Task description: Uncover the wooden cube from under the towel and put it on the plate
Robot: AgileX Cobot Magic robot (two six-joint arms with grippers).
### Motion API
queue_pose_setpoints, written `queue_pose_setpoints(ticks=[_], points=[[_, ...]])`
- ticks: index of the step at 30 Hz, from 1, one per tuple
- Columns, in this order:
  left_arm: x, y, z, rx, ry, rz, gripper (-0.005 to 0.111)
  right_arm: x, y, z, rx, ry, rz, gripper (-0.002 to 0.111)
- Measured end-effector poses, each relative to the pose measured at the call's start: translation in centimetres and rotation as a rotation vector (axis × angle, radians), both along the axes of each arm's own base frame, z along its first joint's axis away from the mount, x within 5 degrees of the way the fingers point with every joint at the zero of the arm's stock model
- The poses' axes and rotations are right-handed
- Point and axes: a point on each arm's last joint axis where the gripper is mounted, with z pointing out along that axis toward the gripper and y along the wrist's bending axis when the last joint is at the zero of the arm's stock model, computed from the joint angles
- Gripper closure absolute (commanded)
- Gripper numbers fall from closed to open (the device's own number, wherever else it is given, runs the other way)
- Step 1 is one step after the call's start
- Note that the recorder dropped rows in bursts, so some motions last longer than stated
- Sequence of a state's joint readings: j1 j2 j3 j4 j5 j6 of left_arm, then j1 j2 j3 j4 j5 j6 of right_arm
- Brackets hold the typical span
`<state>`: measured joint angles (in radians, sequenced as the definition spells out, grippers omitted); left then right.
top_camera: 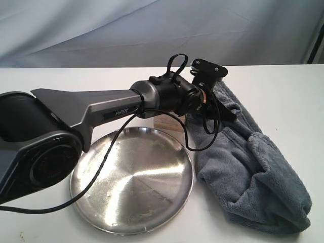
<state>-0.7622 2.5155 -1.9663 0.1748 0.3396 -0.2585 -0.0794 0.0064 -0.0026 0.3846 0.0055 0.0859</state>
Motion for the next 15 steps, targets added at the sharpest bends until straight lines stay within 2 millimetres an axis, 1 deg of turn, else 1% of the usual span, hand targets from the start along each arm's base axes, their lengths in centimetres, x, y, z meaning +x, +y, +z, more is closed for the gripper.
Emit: queue_pose_setpoints(ticks=[6, 9, 12, 15], points=[[0.0, 0.0, 0.1, -0.006, 0.012, 0.005, 0.107, 0.0, 0.0, 0.0, 0.0, 0.0, 0.0, 0.105], [-0.2, -0.4, 0.5, -0.015, 0.025, 0.01, 0.107, 0.0, 0.0, 0.0, 0.0, 0.0, 0.0, 0.105], [-0.7, -1.9, 1.6, -0.035, -0.004, -0.022, 0.107, 0.0, 0.0, 0.0, 0.0, 0.0, 0.0, 0.105], [-1.7, -4.0, 3.5, -0.065, -0.054, -0.078, 0.107, 0.0, 0.0, 0.0, 0.0, 0.0, 0.0, 0.105]])
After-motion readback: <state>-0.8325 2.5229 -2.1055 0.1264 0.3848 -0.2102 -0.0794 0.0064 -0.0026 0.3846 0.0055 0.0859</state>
